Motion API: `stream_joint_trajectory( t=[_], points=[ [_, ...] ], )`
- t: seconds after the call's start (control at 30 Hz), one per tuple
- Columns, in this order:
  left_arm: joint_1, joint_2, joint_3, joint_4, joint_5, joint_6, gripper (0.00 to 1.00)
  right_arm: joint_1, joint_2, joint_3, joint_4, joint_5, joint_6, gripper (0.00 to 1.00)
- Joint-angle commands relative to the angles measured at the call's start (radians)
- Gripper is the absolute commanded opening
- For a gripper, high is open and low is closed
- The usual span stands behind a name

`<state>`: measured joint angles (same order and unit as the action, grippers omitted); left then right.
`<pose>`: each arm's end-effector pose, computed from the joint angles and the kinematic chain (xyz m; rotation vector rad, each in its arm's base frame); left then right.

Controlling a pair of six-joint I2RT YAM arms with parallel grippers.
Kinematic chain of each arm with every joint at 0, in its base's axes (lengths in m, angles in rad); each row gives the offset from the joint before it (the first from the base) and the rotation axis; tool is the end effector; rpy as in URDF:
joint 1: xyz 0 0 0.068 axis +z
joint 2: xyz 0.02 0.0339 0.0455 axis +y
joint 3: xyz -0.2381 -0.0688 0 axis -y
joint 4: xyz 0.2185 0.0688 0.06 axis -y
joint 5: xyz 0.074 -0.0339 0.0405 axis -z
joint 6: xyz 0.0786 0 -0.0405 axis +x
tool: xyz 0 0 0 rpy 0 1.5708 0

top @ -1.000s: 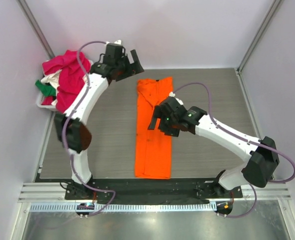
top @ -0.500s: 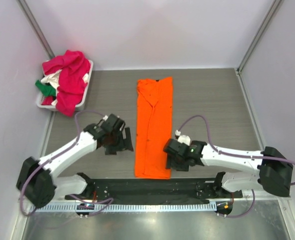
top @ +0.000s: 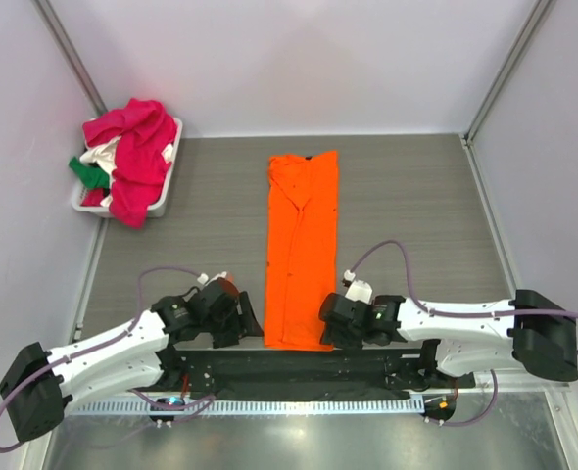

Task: Fold and stack the t-shirts
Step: Fold the tshirt

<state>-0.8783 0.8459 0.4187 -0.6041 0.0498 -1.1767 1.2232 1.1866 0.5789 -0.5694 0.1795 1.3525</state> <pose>0.1018 -0.1289 0.1250 -0.4000 2.7917 -0.7038 0.0822 0.1856 0.1190 0.2330 2.8147 0.4698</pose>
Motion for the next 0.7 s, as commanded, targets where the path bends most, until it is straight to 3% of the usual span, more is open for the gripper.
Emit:
stream_joint_trajectory(
  t=[0.0, 0.33, 0.53, 0.67],
  points=[
    [-0.043, 0.007, -0.024, 0.159, -0.002, -0.093, 0.71, 0.006, 0.001, -0.034, 0.054, 0.052, 0.048, 0.47],
    [-0.082, 0.131, -0.043, 0.311, -0.004, -0.11, 0.62, 0.007, 0.03, -0.068, 0.117, 0.051, 0.043, 0.39],
    [-0.09, 0.18, -0.044, 0.362, 0.005, -0.104, 0.35, 0.006, 0.018, -0.074, 0.118, 0.061, 0.045, 0.3],
    [-0.096, 0.214, -0.04, 0.392, 0.018, -0.094, 0.29, 0.006, 0.016, -0.077, 0.12, 0.063, 0.045, 0.23]
  ],
)
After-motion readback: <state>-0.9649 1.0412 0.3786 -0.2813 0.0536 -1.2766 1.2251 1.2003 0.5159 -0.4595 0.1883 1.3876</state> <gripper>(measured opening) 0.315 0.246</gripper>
